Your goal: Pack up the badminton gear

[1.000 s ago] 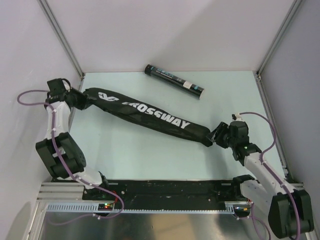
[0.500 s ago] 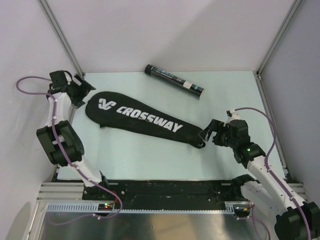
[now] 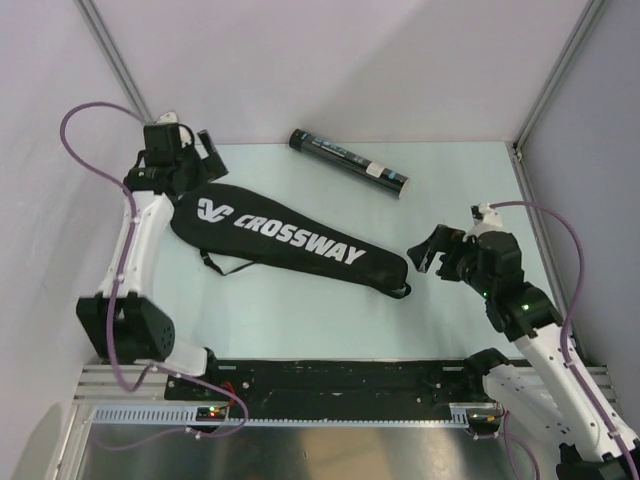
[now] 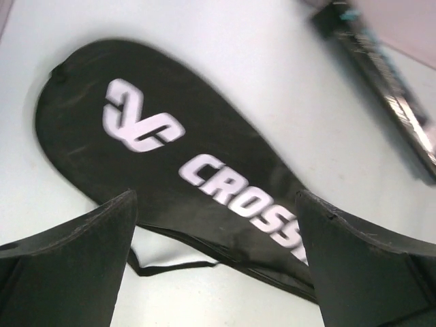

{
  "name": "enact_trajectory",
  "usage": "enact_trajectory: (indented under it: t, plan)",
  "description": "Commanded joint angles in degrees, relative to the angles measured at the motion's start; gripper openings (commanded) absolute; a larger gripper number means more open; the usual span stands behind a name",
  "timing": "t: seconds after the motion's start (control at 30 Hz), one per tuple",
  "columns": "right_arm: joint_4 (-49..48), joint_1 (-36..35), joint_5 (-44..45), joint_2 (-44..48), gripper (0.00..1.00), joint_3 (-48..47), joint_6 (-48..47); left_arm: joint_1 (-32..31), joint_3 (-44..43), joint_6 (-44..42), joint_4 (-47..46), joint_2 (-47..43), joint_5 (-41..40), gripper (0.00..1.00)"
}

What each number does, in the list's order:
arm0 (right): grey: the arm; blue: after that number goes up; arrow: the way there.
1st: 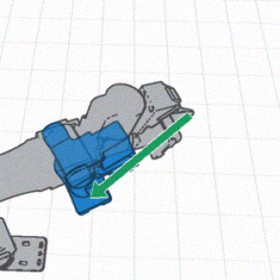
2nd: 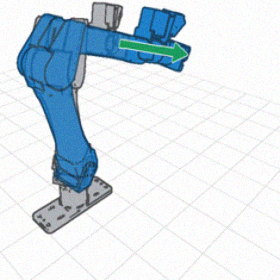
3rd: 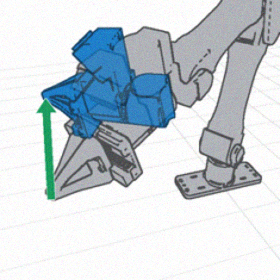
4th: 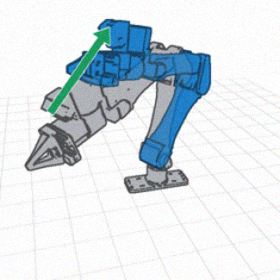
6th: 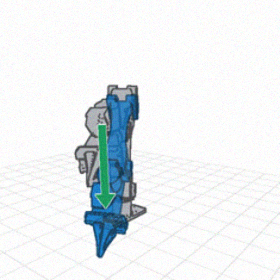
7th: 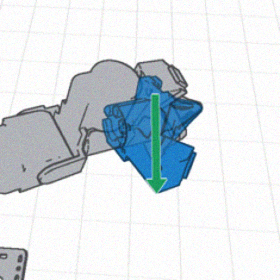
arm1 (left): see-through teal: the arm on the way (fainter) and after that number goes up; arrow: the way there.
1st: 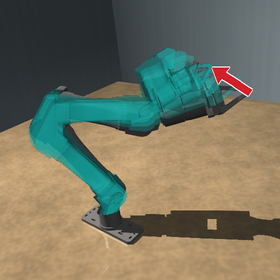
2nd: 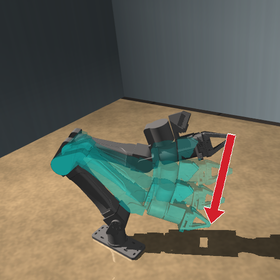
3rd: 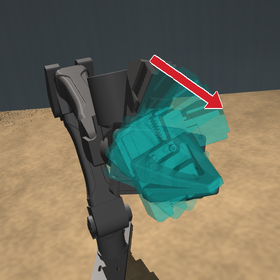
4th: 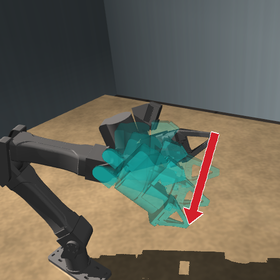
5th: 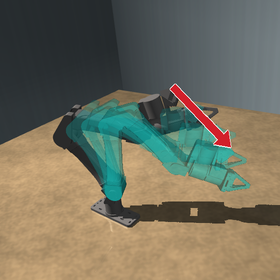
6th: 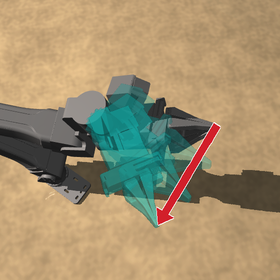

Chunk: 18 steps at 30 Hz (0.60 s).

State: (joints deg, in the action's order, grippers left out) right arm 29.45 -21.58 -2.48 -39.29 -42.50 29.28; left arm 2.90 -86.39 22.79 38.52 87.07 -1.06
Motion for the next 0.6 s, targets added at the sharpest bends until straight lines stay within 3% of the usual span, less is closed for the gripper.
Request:
enact_trajectory:
  t: [0.0,0.13,0.3,0.57]
  plan:
    - [3.66,-0.3,1.35,2.92,0.99,-5.8,-0.83,-8.86,-0.1,-6.75,-1.59,-11.74,1.66,1.0]
    - [3.56,-0.21,0.66,5.25,0.99,-7.86,-0.64,-17.0,7.0,-7.67,-7.23,-20.71,6.21,1.0]
    - [2.26,-0.3,-0.3,8.31,1.0,-8.54,0.85,-24.0,22.62,-4.8,-18.11,-33.45,11.8,1.0]
    - [3.44,-0.33,0.79,9.97,1.0,-8.4,-0.65,-25.2,33.61,-8.32,-21.93,-47.43,8.84,1.0]
